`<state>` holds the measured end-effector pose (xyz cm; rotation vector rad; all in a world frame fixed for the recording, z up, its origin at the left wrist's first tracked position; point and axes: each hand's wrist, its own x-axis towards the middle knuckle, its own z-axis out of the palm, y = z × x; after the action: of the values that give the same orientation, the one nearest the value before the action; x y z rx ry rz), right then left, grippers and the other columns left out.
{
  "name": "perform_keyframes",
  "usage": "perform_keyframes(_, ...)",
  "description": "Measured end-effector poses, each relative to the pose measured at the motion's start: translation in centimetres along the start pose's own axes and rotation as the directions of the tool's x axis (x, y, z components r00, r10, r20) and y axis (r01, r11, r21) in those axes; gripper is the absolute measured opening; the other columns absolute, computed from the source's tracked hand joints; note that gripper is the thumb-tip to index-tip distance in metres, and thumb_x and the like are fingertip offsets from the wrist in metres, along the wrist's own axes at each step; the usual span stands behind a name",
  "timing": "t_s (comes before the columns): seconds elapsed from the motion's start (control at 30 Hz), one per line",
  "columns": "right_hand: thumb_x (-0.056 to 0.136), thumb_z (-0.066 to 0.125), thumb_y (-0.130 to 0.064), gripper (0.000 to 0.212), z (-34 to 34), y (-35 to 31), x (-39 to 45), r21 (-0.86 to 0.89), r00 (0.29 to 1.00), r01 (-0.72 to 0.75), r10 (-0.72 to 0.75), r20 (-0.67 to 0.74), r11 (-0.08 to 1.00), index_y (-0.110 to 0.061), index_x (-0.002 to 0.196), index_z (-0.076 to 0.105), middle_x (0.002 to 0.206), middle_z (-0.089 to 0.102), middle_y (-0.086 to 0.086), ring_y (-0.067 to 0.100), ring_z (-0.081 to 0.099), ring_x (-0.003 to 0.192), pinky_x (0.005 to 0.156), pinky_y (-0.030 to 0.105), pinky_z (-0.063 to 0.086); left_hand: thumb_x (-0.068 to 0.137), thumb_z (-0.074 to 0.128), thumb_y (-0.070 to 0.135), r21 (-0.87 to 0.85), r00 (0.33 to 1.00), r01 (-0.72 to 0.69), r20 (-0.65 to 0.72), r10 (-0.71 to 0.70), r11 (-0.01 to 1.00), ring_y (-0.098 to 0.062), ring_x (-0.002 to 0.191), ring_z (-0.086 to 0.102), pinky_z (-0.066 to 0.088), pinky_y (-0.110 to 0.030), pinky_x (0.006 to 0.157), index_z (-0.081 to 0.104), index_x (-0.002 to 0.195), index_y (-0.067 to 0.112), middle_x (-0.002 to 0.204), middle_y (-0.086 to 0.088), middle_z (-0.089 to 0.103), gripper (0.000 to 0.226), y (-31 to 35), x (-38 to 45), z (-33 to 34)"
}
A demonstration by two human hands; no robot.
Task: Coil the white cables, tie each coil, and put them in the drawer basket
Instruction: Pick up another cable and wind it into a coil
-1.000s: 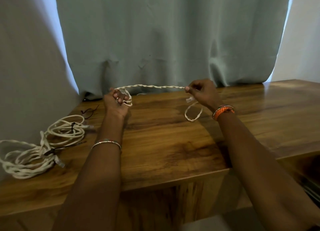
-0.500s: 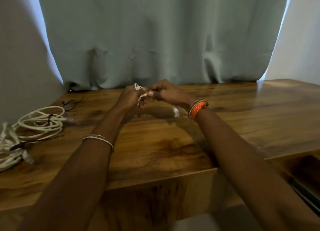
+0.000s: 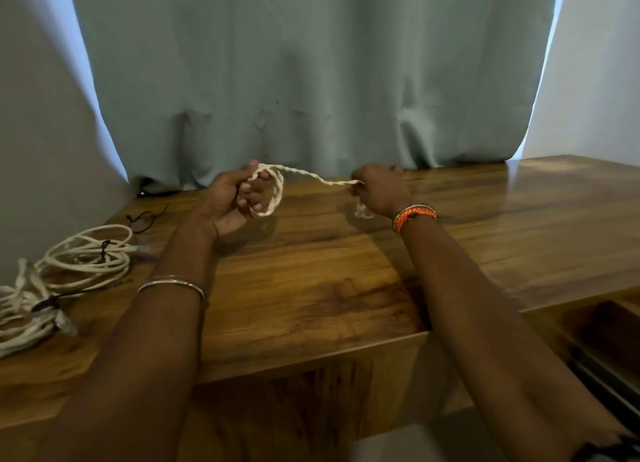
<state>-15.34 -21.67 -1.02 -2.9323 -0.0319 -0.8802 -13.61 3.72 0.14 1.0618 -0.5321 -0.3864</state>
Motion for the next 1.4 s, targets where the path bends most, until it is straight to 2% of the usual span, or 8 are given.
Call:
perform_keyframes(0.4,0.085,0.065,-0.037,0.020,-1.2,0.0,-0.4,0.334,0.979,-0.203,0.185,0.085,0.920,-0.020,0.074,0.068,0.071,0.064,0.002,0.019,0.055,0.076,0.087,0.034,0.035,0.101,0.027,0.026,-0.400,0.875,-0.387,-0.445,0.193,0.831,-0.006,0.025,0.027,0.028,-0.012,0.036,0.037,0.054,0.020,0.031,0.007,0.033,0.049,0.7,1.8,-3.1)
perform_keyframes(0.63,0.098,0.045,-0.008,0.019,-1.6,-1.8,0.2,0.956,0.926,-0.267,0.309,0.219,0.123,-0.004,0.087,0.061,0.069,0.066,0.009,0.012,0.064,0.056,0.059,0.025,0.054,0.103,0.030,0.026,-0.215,0.900,-0.288,-0.393,0.188,0.933,-0.005,0.036,0.036,0.035,-0.017,0.048,0.037,0.064,0.016,0.039,0.008,0.039,0.040,0.2,1.9,-3.1)
perform_keyframes(0.77,0.095,0.041,-0.018,0.026,-0.6,-2.7,-0.3,0.669,0.756,-0.323,0.608,-0.243,0.669,-0.006,0.116,0.052,0.112,0.061,0.015,0.030,0.057,0.102,0.083,0.034,0.042,0.101,0.036,0.022,-0.012,0.888,-0.223,-0.415,0.198,0.975,-0.004,0.035,0.035,0.035,-0.019,0.046,0.041,0.068,0.014,0.042,0.008,0.042,0.035,-0.5,2.2,-2.4)
perform_keyframes(0.87,0.079,0.045,-0.010,0.045,-1.6,-4.8,-0.9,0.438,0.662,-0.032,0.347,-0.664,0.898,-0.007,0.123,0.050,0.120,0.056,0.011,0.026,0.049,0.112,0.096,0.037,0.038,0.101,0.033,0.016,0.148,0.907,-0.157,-0.369,0.201,0.977,-0.004,0.031,0.031,0.032,-0.016,0.041,0.040,0.067,0.012,0.039,0.009,0.040,0.036,-0.9,2.1,-1.3)
perform_keyframes(0.97,0.084,0.045,0.003,0.046,-0.3,-8.2,-1.0,0.558,0.852,0.270,0.076,-0.519,0.785,0.000,0.131,0.046,0.129,0.050,0.016,0.026,0.046,0.120,0.102,0.021,0.032,0.101,0.026,0.014,0.149,0.989,-0.032,-0.140,0.053,0.988,-0.003,0.029,0.030,0.033,-0.015,0.040,0.038,0.068,0.012,0.039,0.009,0.036,0.035,-0.9,1.4,0.9)
perform_keyframes(1.1,0.098,0.040,-0.009,0.029,1.8,-10.0,-0.5,0.680,0.972,0.185,-0.031,-0.232,0.709,0.002,0.117,0.058,0.111,0.063,0.019,0.027,0.058,0.100,0.084,0.027,0.039,0.101,0.024,0.017,0.020,0.998,0.051,0.021,-0.052,0.998,-0.002,0.030,0.031,0.037,-0.014,0.042,0.056,0.074,0.007,0.041,0.008,0.037,0.043,-0.8,0.8,1.7)
perform_keyframes(1.23,0.099,0.044,-0.016,0.026,1.9,-8.4,-0.6,0.744,0.994,0.068,0.023,-0.111,0.665,-0.004,0.094,0.067,0.064,0.053,0.001,0.004,0.045,0.054,0.054,0.022,0.034,0.093,0.032,0.011,-0.272,0.991,-0.082,-0.120,0.051,0.959,-0.003,0.038,0.034,0.035,-0.013,0.045,0.047,0.061,0.012,0.041,0.009,0.038,0.035,0.3,1.1,0.4)
perform_keyframes(1.4,0.090,0.055,-0.025,0.020,1.4,-5.4,-0.2,0.445,0.994,0.017,0.034,-0.106,0.895,-0.018,0.084,0.073,0.078,0.069,0.005,0.020,0.060,0.073,0.065,0.033,0.049,0.085,0.032,0.009,-0.456,0.837,-0.375,-0.541,0.083,0.807,-0.003,0.025,0.029,0.022,-0.005,0.035,0.034,0.048,0.021,0.029,0.007,0.032,0.039,1.8,1.3,-3.0)
